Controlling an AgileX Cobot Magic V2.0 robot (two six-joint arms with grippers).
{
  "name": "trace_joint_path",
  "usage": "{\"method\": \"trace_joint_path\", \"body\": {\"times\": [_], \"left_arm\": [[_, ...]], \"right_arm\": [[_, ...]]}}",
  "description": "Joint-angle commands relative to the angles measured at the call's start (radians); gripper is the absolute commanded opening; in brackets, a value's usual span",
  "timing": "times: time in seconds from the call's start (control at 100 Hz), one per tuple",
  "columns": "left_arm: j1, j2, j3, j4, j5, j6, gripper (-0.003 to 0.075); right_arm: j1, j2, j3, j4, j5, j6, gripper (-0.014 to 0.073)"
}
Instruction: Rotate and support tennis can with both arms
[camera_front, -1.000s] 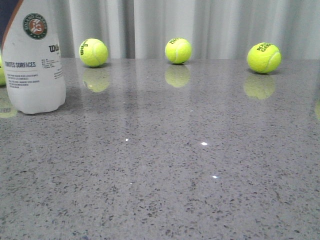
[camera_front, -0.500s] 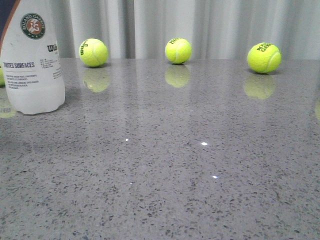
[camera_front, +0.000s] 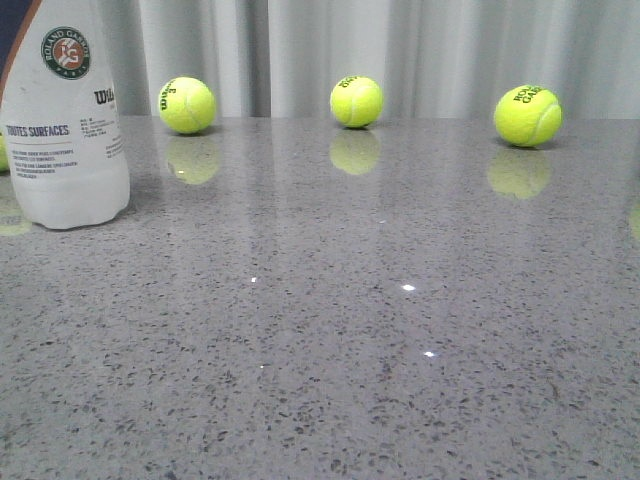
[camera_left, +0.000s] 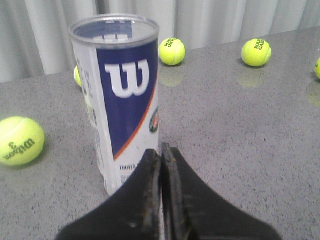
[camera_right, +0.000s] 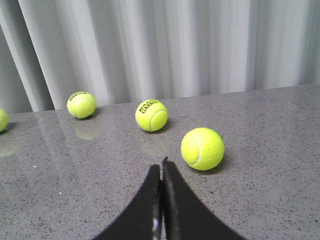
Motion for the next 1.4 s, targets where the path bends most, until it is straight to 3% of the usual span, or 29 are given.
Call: {"method": "trace_joint_path", "body": {"times": [0.0, 0.16, 0.51, 1.08, 1.14, 1.39], "left_arm": [[-0.006, -0.016, 0.006, -0.01, -0.07, -0.009, -0.0021], [-0.006, -0.022, 0.083, -0.01, -0.103, -0.009, -0.0021], [0.013, -0.039, 0.284, -0.01, -0.391, -0.009, -0.0021], [0.419, -0.534, 0.57, 0.014, -0.347, -0.009, -0.0021], [0.444, -0.561, 0.577, 0.014, -0.291, -0.009, -0.0021], [0.474, -0.558, 0.577, 0.014, -0.279, -0.001, -0.0021]], "right_arm": [[-0.006, 0.011, -0.02, -0.004, -0.086, -0.003, -0.0066], [-0.006, 0.011, -0.02, -0.004, -0.086, -0.003, -0.0066], [-0.006, 0.011, -0.02, -0.004, -0.086, -0.003, -0.0066], [-0.006, 0.011, -0.02, -0.004, -0.086, -0.003, -0.0066], [-0.006, 0.011, -0.02, -0.004, -0.086, -0.003, -0.0066], [-0.006, 0.011, -0.02, -0.004, -0.085, -0.003, -0.0066]]}}
